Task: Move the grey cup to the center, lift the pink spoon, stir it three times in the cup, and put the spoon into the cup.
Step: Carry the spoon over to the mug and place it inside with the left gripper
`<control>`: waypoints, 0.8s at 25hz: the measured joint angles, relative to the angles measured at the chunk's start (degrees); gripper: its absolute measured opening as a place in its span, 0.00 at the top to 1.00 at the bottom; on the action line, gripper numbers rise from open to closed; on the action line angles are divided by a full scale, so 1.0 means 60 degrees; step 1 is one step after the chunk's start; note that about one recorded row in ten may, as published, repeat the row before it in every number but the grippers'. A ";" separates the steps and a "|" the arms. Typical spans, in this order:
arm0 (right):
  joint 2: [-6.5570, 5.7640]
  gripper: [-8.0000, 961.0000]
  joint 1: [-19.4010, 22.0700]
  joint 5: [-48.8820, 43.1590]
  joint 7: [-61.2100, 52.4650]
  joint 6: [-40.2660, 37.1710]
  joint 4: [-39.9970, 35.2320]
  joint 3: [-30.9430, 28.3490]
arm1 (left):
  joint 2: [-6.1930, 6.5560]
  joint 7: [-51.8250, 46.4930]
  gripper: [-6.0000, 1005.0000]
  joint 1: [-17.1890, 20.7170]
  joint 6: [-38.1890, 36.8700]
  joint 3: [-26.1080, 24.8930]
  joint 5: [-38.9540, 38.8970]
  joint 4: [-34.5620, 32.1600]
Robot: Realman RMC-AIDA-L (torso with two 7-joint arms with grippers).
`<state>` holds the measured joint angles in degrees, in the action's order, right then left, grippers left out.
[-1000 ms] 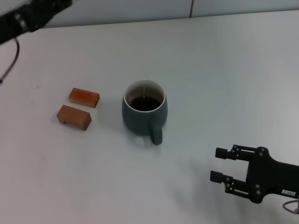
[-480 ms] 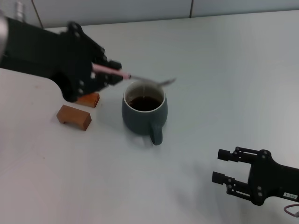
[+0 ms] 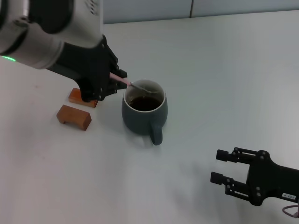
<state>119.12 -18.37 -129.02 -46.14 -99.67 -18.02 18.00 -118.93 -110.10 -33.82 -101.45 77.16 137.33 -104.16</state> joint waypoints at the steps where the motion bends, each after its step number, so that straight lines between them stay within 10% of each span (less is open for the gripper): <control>1: 0.0000 0.39 0.0000 0.0000 -0.0006 0.0000 0.0028 0.0000 | -0.0014 0.0032 0.86 -0.0201 0.0270 0.0575 0.0509 0.0312; 20: 0.0003 0.39 -0.0015 0.0000 -0.0028 0.0001 0.0148 0.0004 | -0.0027 0.0024 0.86 -0.1007 0.1085 0.2233 0.2155 0.1771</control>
<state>119.14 -18.46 -129.02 -46.31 -99.66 -17.13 18.02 -119.09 -109.96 -39.86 -94.93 90.56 150.26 -93.53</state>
